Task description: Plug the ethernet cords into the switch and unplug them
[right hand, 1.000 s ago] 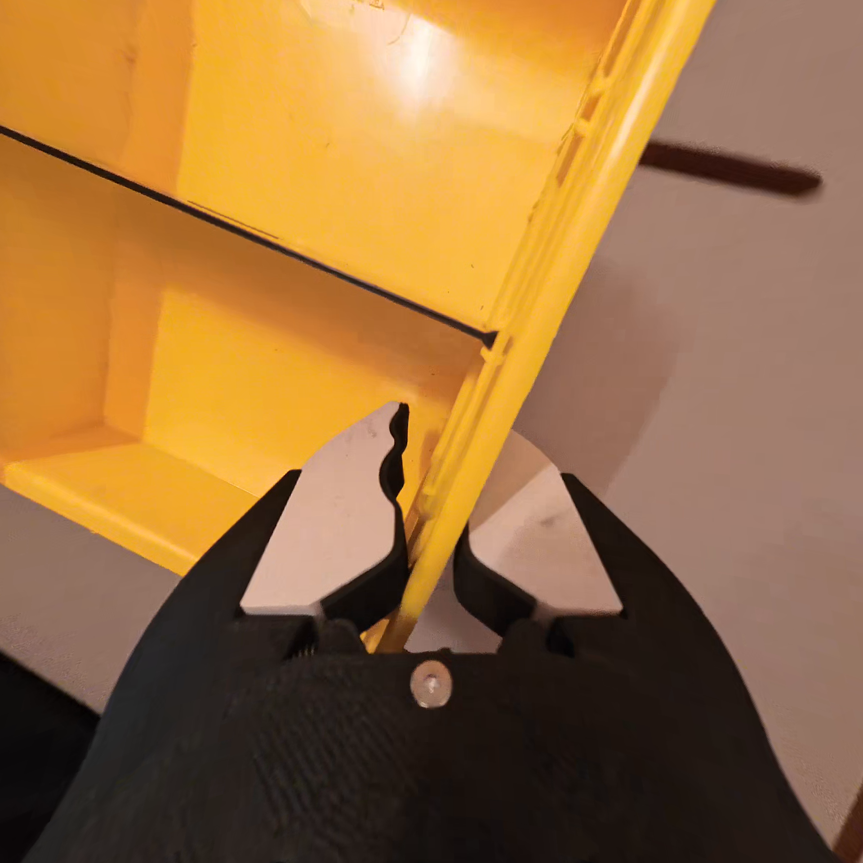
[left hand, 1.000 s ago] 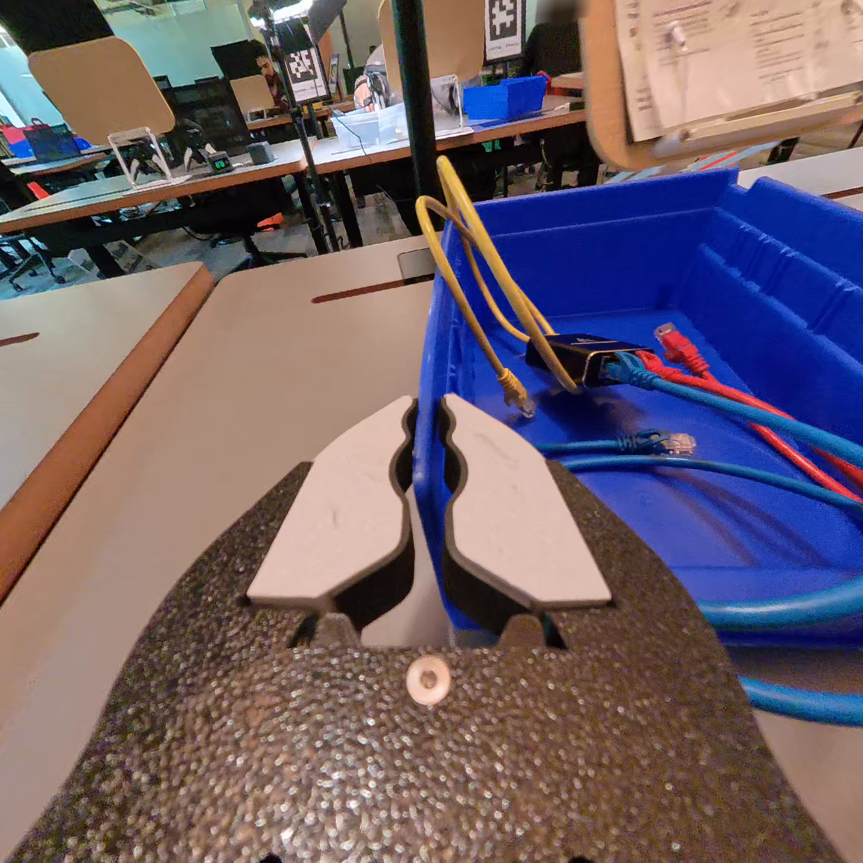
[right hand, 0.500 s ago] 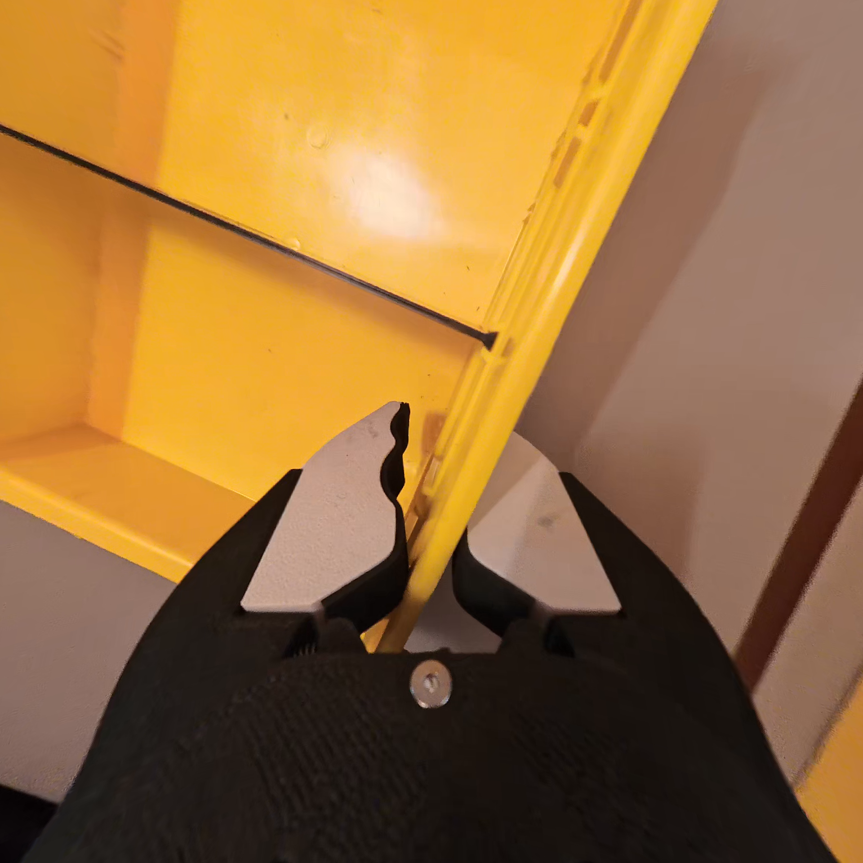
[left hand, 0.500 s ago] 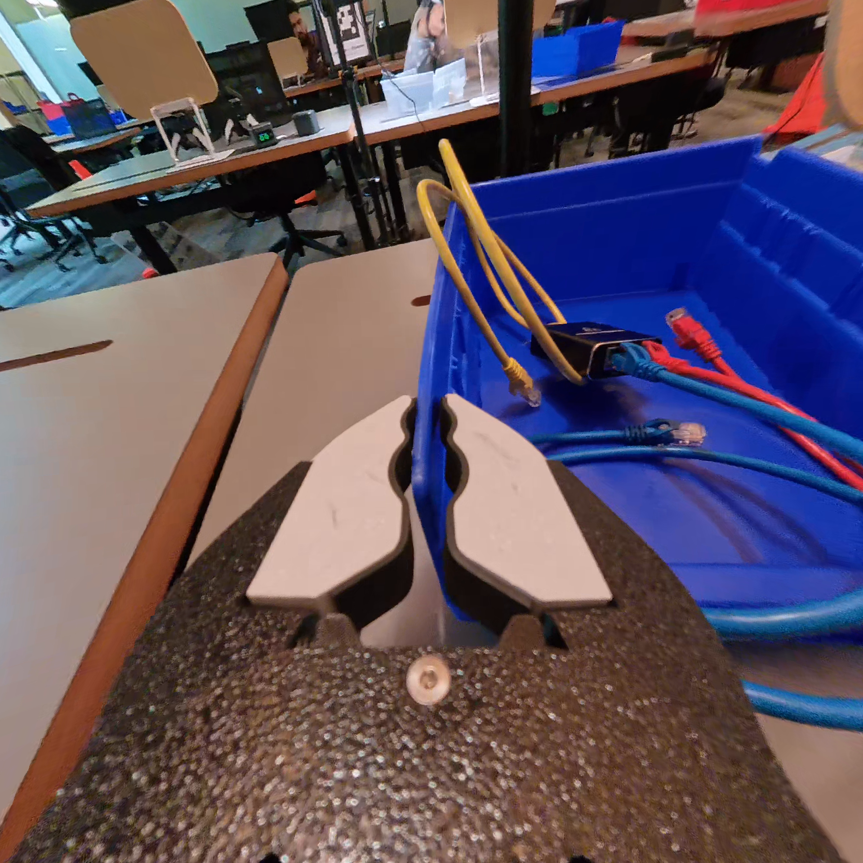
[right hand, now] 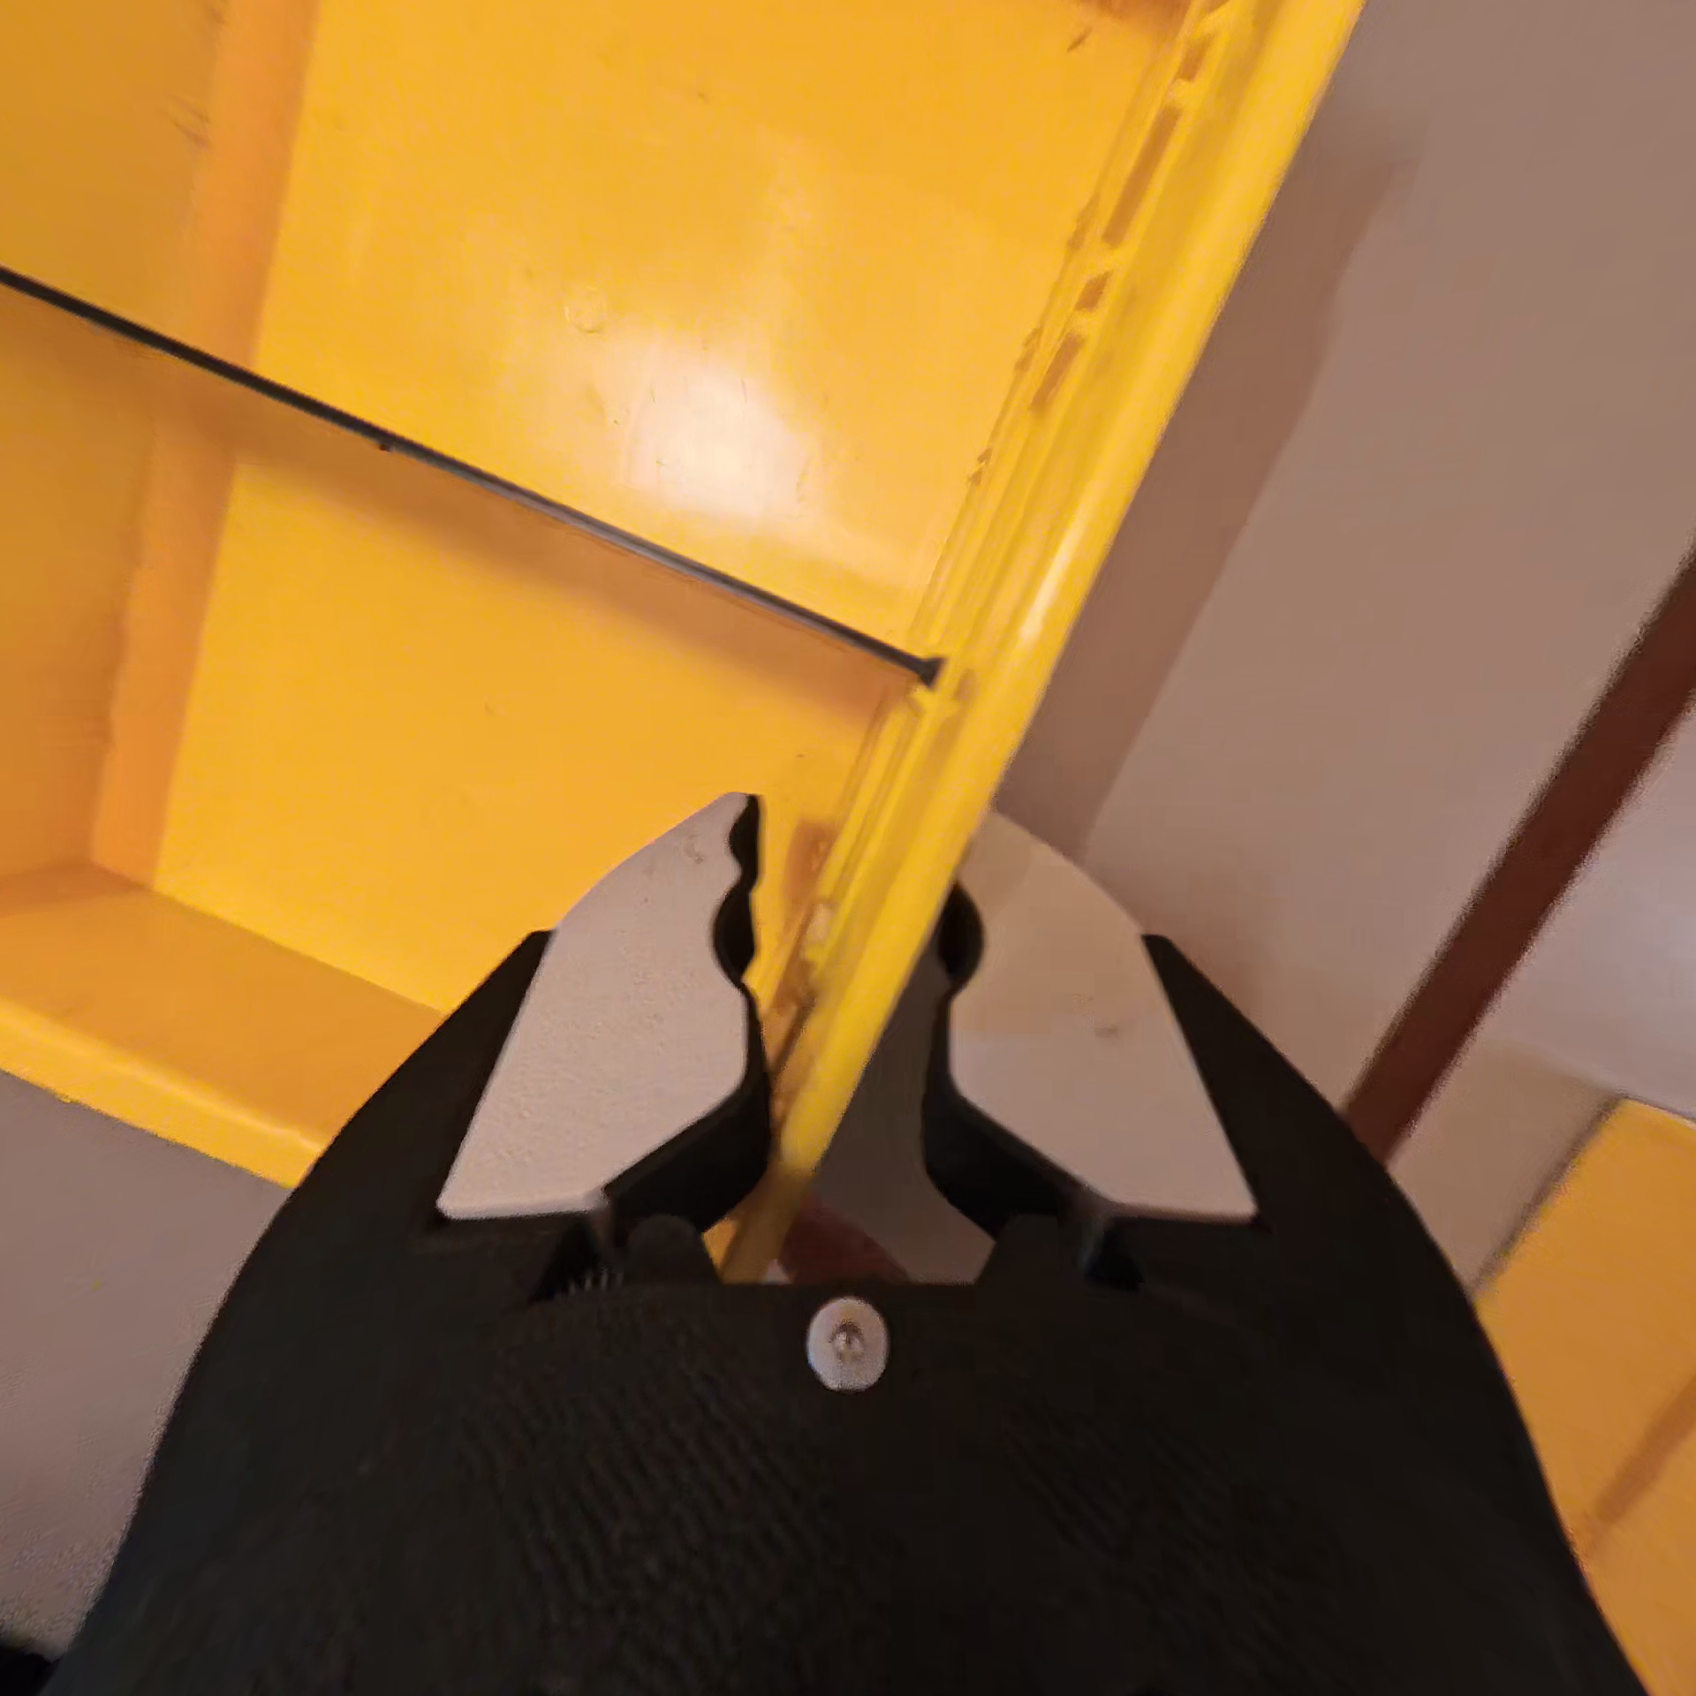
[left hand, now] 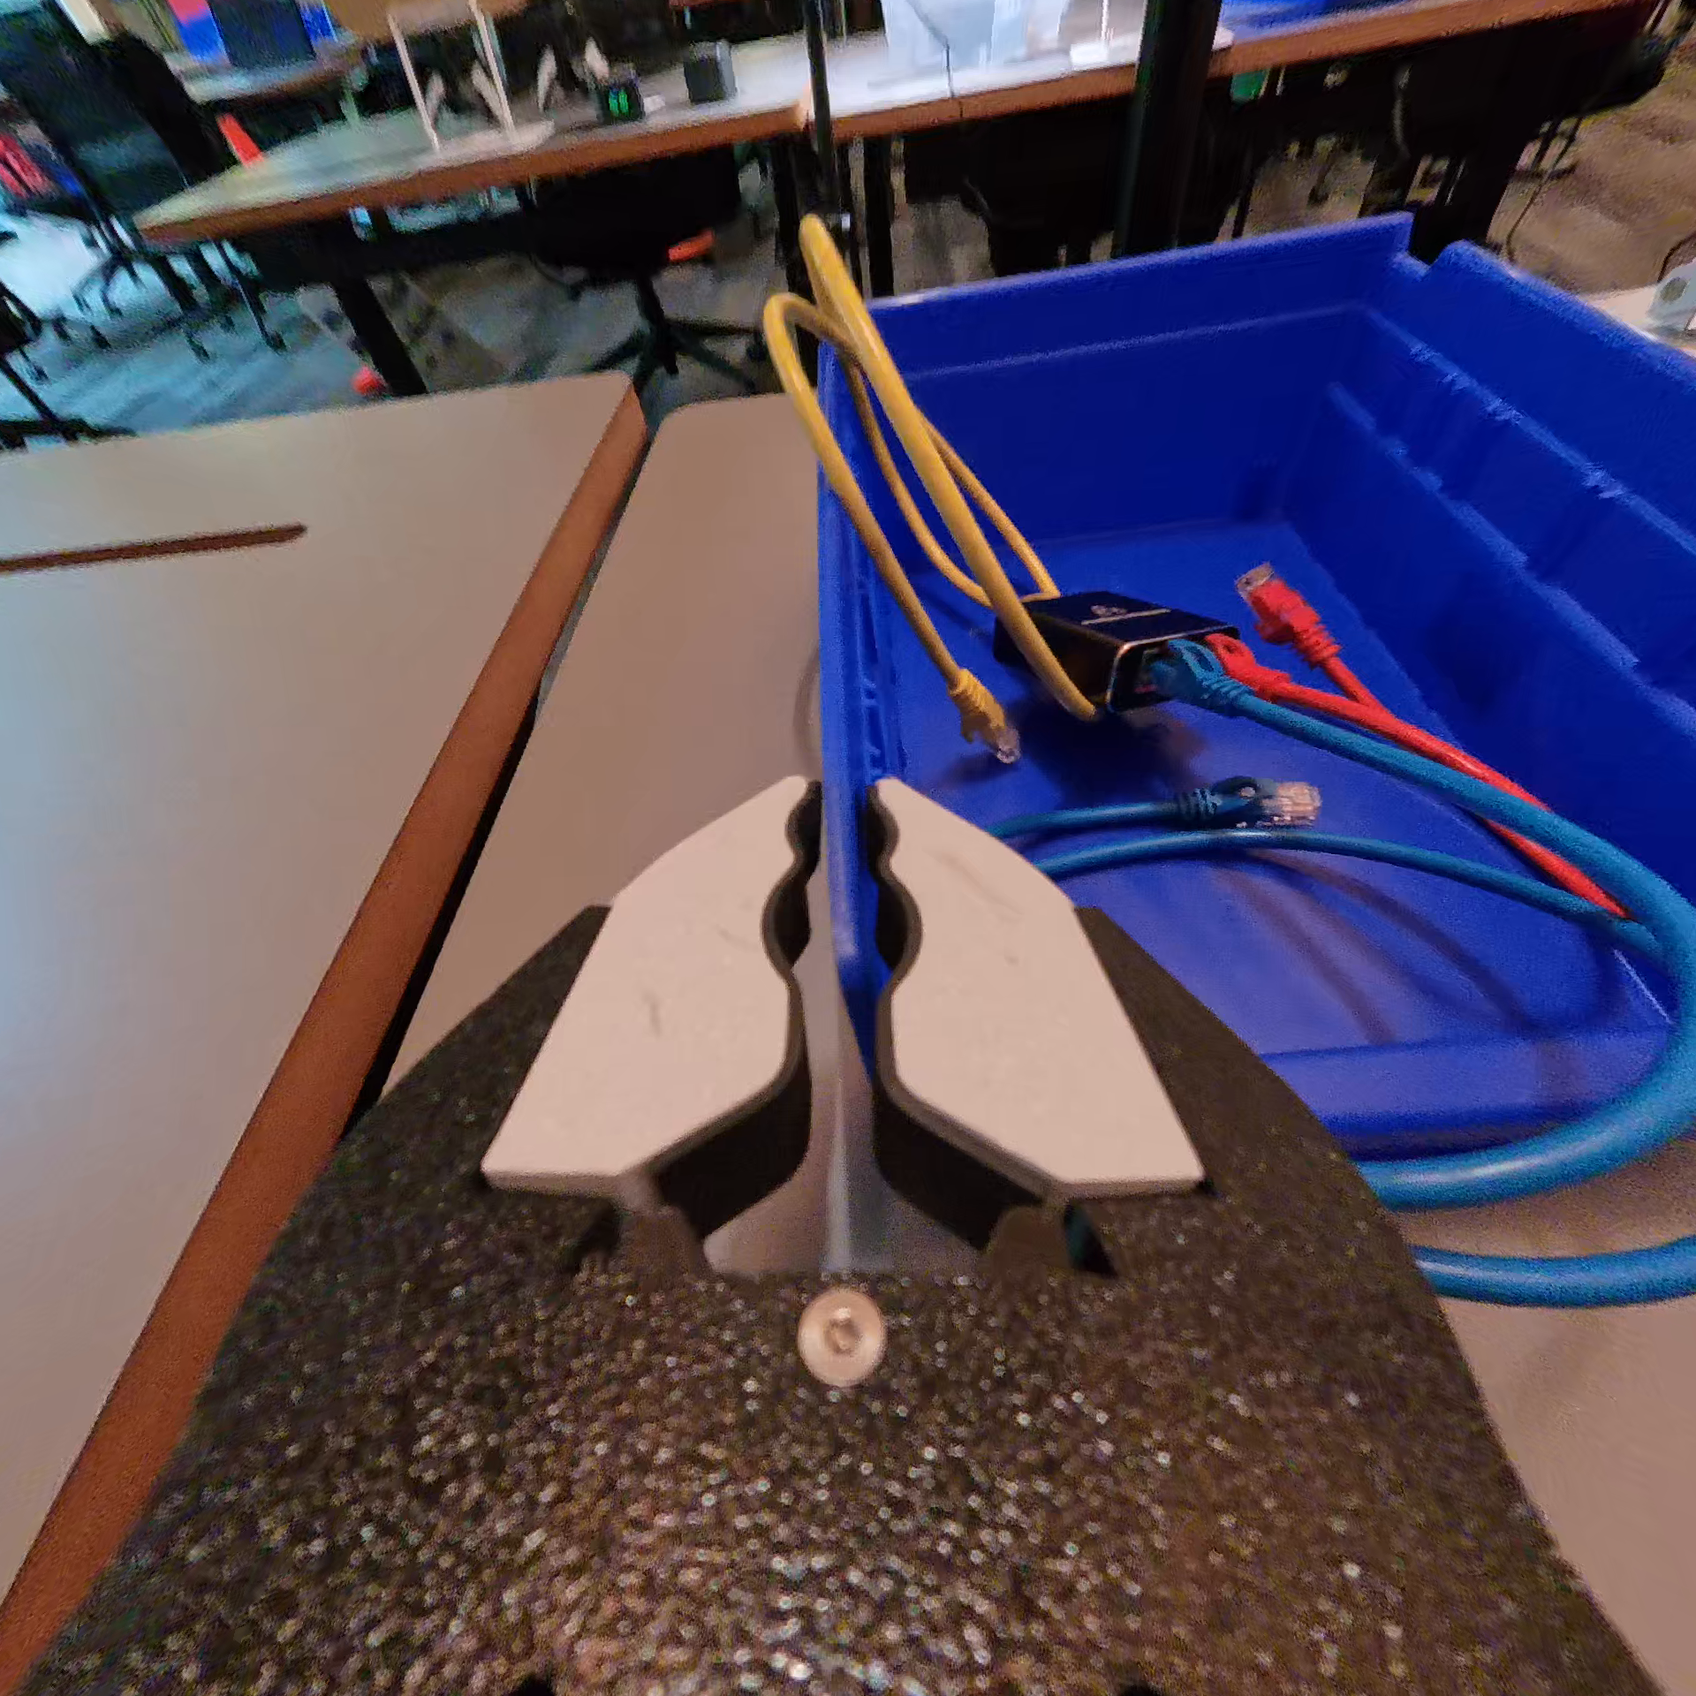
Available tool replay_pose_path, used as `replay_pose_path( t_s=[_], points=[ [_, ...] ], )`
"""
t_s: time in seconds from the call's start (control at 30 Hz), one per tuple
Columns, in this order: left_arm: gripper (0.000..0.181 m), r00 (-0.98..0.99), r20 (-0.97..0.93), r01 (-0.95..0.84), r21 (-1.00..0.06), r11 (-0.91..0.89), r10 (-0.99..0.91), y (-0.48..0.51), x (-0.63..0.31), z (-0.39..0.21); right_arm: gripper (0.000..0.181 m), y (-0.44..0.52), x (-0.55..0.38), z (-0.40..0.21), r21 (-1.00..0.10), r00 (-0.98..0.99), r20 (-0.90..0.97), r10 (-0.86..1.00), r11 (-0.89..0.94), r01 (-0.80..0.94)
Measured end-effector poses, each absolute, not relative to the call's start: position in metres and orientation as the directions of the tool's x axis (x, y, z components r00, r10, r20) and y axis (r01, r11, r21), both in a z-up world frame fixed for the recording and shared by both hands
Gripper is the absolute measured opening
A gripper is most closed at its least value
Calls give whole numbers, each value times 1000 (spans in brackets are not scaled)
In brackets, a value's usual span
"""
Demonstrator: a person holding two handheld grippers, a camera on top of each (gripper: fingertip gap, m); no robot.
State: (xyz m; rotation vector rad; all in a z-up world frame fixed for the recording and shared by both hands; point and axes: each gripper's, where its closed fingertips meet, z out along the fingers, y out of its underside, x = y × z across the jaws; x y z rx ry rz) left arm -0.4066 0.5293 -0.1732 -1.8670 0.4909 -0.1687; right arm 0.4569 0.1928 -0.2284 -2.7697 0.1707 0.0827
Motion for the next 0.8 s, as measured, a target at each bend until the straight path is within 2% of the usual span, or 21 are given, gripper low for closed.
replay_pose_path(
  t_s=[0.07,0.13,0.2,0.3,0.4,0.47,0.5,0.6,0.73,0.8],
  points=[
    [29,918,-141,-261,-919,-296,-371,529,-413,-165,63,188,475,-213,-398,989,57,-134,-912,-101],
    [36,923,-139,-245,-931,-269,-360,524,-410,-144,90,184,483,-185,-479,975,153,-160,-875,-69],
    [40,921,-100,-221,-930,-293,-377,516,-397,-123,91,179,471,-154,-570,973,169,-156,-821,-33],
    [43,890,46,-210,-842,-497,-454,502,-359,-120,95,174,426,-115,-695,987,125,-102,-719,14],
    [62,753,438,-94,-668,-739,-492,488,-301,-127,91,172,360,-93,-799,998,36,44,-599,55],
    [70,642,676,43,-502,-864,-361,496,-277,-132,89,166,322,-88,-834,991,-15,132,-548,60],
    [70,619,737,98,-416,-904,-272,504,-275,-140,89,162,306,-88,-845,986,-25,167,-530,68],
    [70,591,804,289,-279,-916,-59,533,-279,-162,87,145,276,-95,-848,975,-21,220,-521,99],
    [84,594,794,419,-169,-892,129,548,-284,-192,86,123,251,-109,-837,963,-21,268,-532,130],
    [82,582,791,468,-136,-873,189,552,-285,-204,86,115,246,-116,-830,960,-16,281,-538,143]
  ],
)
